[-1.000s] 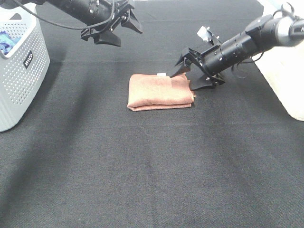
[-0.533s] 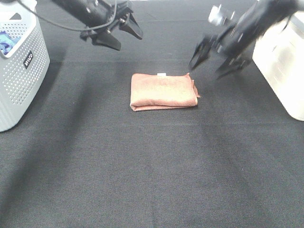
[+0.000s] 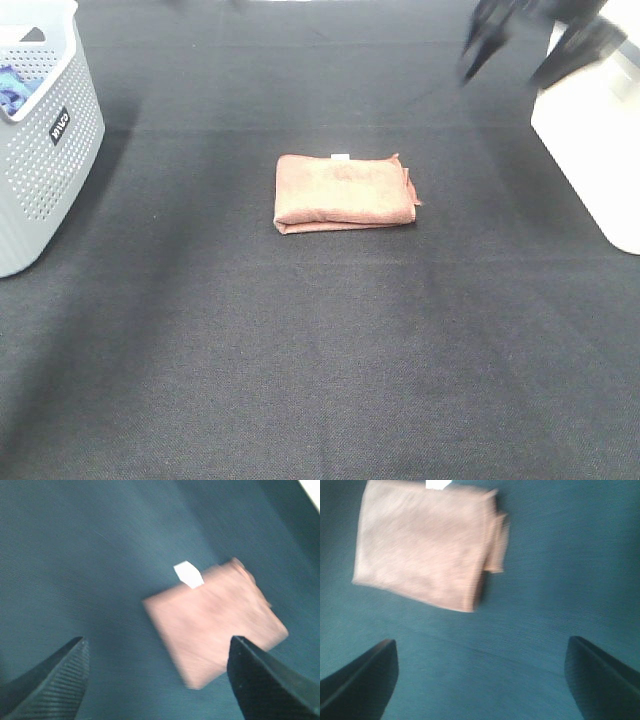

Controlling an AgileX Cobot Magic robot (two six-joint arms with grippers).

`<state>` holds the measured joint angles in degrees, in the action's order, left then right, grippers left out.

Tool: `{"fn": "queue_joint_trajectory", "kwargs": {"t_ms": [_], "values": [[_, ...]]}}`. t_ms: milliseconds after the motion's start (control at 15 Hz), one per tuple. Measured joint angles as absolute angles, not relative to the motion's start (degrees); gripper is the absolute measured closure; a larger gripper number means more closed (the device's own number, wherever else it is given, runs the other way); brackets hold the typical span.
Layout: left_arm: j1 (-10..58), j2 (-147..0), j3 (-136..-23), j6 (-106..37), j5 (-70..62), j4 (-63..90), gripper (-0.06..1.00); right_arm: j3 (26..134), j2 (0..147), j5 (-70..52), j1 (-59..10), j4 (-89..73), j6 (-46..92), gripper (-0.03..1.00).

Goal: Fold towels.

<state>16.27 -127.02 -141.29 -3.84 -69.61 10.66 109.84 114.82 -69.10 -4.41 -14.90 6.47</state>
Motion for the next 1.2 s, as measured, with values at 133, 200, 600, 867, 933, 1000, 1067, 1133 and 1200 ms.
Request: {"fn": "queue_joint_trajectory", "kwargs": {"t_ms": [133, 200, 600, 867, 933, 1000, 1067, 1133, 1200], "values": [[16.33, -119.92, -136.77, -3.67, -69.61, 8.77, 0.22, 106.63, 108.63, -69.21, -4.41, -13.52, 6.25, 0.12], [16.33, -116.25, -132.93, -3.67, -69.61, 8.08, 0.22, 104.39, 105.08, -69.27, -4.41, -12.95, 6.19, 0.12], [16.33, -85.66, -91.96, -2.86, -69.5, 3.38, 0.22, 80.33, 80.96, -69.33, -4.47, -9.85, 6.19, 0.12], [16.33, -62.17, -63.25, -2.75, -67.15, 2.69, 0.22, 59.7, 63.03, -66.92, -4.47, -9.8, 6.19, 0.12], [16.33, -62.17, -63.25, -2.75, -67.15, 2.69, 0.22, 59.7, 63.03, -66.92, -4.47, -9.8, 6.19, 0.12], [16.33, -57.64, -58.21, -2.75, -66.81, 2.69, 0.22, 53.29, 56.55, -66.18, -4.47, -9.8, 6.19, 0.12], [16.33, -49.05, -51.11, -2.75, -66.69, 2.69, 0.22, 49.5, 52.6, -66.06, -4.47, -9.8, 6.19, 0.12], [16.33, -43.32, -47.61, -2.75, -66.58, 2.69, 0.22, 45.61, 48.3, -66.06, -4.47, -9.8, 6.25, 0.12], [16.33, -38.22, -44.29, -2.75, -66.52, 2.69, 0.22, 42.34, 44.52, -65.89, -4.47, -9.8, 6.36, 0.12]]}}
